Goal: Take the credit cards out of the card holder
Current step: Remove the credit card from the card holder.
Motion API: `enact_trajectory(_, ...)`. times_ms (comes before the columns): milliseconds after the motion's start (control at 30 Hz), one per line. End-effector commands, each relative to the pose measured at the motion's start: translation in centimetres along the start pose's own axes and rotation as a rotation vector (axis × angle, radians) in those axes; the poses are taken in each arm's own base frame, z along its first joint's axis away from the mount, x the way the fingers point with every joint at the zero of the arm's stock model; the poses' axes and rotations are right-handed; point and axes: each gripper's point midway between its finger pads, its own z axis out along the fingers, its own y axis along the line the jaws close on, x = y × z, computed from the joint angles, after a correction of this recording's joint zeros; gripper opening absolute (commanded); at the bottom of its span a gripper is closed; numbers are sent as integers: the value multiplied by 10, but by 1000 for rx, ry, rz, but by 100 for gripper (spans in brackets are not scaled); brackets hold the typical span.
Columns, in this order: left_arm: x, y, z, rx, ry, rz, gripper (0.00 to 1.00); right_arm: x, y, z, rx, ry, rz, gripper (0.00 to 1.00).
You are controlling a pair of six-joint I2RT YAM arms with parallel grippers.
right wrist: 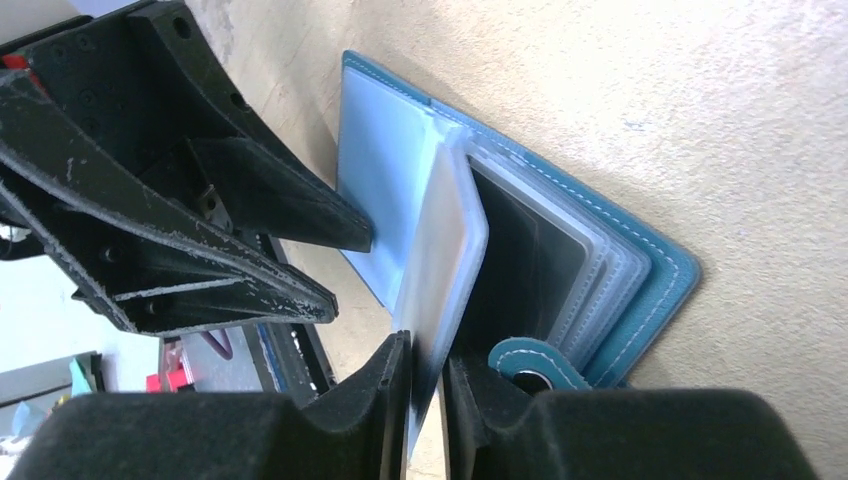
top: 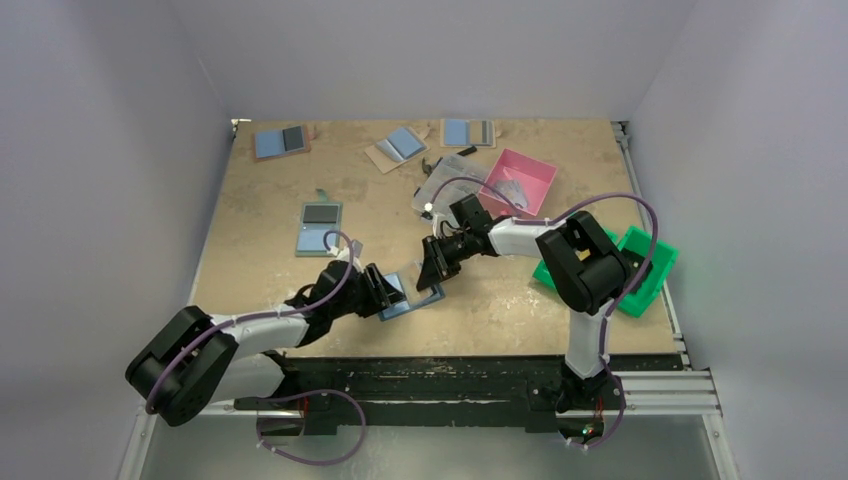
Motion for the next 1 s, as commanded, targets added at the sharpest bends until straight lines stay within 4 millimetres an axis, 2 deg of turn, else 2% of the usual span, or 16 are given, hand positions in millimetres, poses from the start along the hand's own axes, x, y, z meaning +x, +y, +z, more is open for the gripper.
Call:
enact_trajectory(0,1,7,-3,3,-12,-47,45,-3,-19,0,76,-11,-28,28)
enact_trajectory(200,-6,-10,-5,84,-45,-83,45,-3,-15,0,49,-7,-36,32)
enact_trajectory(400,-13,-24,-8,149,-74,-108,44,-1,21,-7,-146,24,-123,38)
enact_trajectory(567,-14,-27,-8,171,-78,-127,45,1,29,-9,-193,28,-128,41)
enact_trajectory(733,-13,-27,-4,182,-74,-156,55,3,42,-12,-268,38,-125,42)
enact_trajectory(967,-12,-27,0,189,-66,-176,62,3,43,-11,-275,35,-110,38)
